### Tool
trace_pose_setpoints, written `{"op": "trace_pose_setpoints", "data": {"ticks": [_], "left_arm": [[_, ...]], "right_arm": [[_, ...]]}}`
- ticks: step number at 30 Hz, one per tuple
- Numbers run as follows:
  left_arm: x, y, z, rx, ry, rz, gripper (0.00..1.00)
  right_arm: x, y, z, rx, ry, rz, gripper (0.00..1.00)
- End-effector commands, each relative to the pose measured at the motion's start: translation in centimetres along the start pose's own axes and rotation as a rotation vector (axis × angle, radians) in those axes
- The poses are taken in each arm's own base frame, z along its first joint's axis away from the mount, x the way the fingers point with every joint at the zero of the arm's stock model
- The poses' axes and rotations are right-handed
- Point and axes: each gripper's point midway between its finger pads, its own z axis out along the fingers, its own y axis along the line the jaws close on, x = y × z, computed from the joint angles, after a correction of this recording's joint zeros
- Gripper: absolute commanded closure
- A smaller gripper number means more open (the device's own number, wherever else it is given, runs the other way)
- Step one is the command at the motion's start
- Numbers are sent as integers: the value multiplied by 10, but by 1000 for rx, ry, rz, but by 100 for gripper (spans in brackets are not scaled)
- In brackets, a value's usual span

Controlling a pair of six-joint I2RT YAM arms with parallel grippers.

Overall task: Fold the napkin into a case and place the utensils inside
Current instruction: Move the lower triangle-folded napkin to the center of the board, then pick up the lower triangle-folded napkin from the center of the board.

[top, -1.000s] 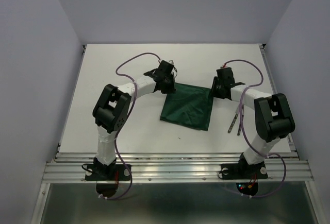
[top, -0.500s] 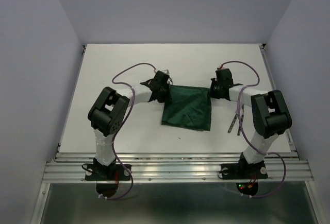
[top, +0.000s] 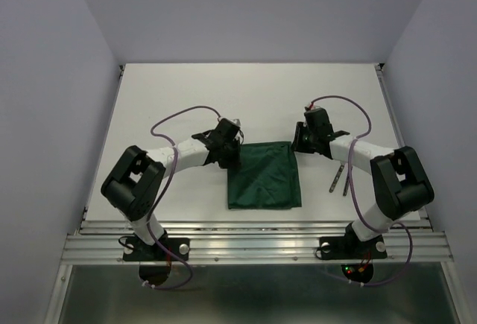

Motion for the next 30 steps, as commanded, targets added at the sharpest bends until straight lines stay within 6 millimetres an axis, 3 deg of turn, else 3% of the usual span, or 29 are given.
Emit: {"op": "trace_pose_setpoints", "data": {"ticks": [1,6,10,12,21,30], "left_arm": [[-51,-49,-15,100,-92,59,100],[-94,-97,5,201,-119,73,100],[-100,-122,27,279,-73,73,100],[-95,-122,42,277,-42,72,100],[-87,-130,52,312,-3,80,100],[-76,-118,75,277,38,73,100]], "right_arm": [[-42,-9,-19,84,-135,-3,63],[-54,0,-19,47,-140,-1,60],[-50,14,-11,-21,-94,-6,53],[-47,15,-9,-30,-83,-8,49],[-29,22,0,-92,-9,-41,48],[-17,21,9,-100,32,-61,42]]}}
